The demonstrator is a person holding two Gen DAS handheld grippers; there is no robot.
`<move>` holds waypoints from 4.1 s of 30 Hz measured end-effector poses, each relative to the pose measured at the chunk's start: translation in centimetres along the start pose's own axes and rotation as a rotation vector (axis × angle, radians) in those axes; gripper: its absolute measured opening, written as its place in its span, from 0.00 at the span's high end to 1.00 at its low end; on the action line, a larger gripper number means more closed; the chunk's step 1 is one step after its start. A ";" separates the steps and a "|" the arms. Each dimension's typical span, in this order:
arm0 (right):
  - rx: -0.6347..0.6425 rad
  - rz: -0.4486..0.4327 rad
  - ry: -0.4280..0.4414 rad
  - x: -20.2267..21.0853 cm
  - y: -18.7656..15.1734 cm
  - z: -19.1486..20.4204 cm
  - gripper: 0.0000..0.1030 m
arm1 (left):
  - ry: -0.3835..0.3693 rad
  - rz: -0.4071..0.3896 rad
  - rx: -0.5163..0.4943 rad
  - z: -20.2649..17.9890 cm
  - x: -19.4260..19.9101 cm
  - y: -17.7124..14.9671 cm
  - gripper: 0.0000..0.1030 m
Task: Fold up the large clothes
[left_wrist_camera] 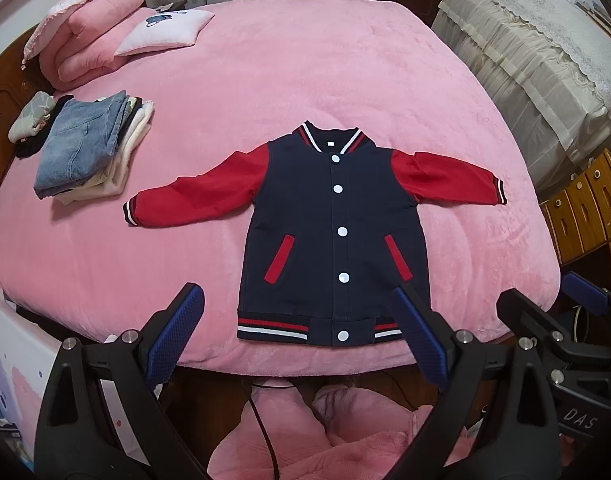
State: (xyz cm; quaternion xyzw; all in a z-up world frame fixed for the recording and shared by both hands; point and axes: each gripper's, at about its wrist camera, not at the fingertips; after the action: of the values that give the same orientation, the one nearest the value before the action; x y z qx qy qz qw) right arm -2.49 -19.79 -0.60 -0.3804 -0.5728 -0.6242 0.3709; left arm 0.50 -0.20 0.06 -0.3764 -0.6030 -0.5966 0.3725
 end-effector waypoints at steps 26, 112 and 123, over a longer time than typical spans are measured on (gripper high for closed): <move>-0.019 0.000 -0.011 -0.1 0.6 -1.0 0.02 | 0.001 0.001 -0.005 -0.9 -0.7 1.2 0.09; -0.009 0.230 -0.110 -30.7 4.9 -0.8 0.15 | 0.011 -0.385 0.445 10.1 -27.0 15.5 0.82; -0.165 0.175 -0.015 -33.3 7.7 -9.1 0.14 | -0.190 -0.144 0.395 1.6 -31.0 15.1 0.26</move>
State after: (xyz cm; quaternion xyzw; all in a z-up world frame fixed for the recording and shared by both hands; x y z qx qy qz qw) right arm 18.52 -28.46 -27.69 -0.4626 -0.4870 -0.6316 0.3872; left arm 27.69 1.18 -21.12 -0.3065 -0.7659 -0.4539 0.3369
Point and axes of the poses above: each gripper's, at about its wrist camera, not at the fingertips, and x roughly against the way its jaws point, z to its left, y to its top, and after that the axes turned 1 degree about -z, right-handed
